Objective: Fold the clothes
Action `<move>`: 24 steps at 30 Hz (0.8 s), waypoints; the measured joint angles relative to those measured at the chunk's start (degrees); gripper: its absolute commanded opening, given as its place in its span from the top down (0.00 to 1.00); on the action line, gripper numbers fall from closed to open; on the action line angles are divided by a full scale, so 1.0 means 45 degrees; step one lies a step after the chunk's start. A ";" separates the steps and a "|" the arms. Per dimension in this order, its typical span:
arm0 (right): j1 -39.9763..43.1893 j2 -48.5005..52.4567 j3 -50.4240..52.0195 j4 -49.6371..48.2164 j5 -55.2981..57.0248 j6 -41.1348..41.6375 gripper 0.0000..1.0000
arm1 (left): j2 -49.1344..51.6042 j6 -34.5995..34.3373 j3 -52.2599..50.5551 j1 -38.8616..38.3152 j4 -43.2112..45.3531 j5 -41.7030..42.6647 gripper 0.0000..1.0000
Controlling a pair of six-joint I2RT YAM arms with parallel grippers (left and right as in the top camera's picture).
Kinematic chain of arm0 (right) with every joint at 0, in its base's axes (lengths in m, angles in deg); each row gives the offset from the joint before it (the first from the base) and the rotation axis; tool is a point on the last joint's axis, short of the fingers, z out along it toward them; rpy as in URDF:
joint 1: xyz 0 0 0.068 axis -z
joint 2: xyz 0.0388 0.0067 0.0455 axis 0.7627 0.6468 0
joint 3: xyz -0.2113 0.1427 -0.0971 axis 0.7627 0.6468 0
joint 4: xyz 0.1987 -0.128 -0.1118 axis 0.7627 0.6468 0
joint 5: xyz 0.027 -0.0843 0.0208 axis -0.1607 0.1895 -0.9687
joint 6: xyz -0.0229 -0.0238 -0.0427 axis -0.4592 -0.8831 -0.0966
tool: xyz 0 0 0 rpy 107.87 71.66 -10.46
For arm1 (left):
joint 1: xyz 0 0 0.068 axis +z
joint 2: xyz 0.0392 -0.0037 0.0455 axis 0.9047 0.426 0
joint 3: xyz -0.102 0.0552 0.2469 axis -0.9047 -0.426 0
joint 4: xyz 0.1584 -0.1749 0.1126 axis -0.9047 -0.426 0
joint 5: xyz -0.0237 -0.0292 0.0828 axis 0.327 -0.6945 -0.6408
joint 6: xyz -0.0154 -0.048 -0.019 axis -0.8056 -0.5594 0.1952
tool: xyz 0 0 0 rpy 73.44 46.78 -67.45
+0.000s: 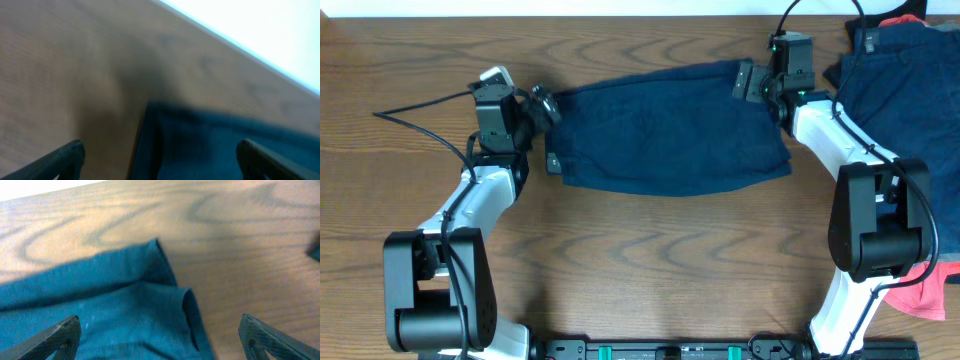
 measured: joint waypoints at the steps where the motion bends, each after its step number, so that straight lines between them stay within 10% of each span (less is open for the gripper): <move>1: 0.0000 -0.0010 -0.0151 0.0539 -0.0155 -0.0121 0.01 | -0.0063 0.0029 0.0024 0.0005 -0.0665 0.0175 0.02; 15: -0.0141 -0.0563 -0.4138 0.8155 -0.1821 -0.2327 0.01 | -0.1778 0.2686 0.1817 0.0000 -1.1249 0.3439 0.02; 24: -0.0359 -0.0588 -0.5085 0.9622 -0.2050 -0.2647 0.01 | -0.1807 0.4061 0.3662 0.0005 -1.0860 0.3789 0.02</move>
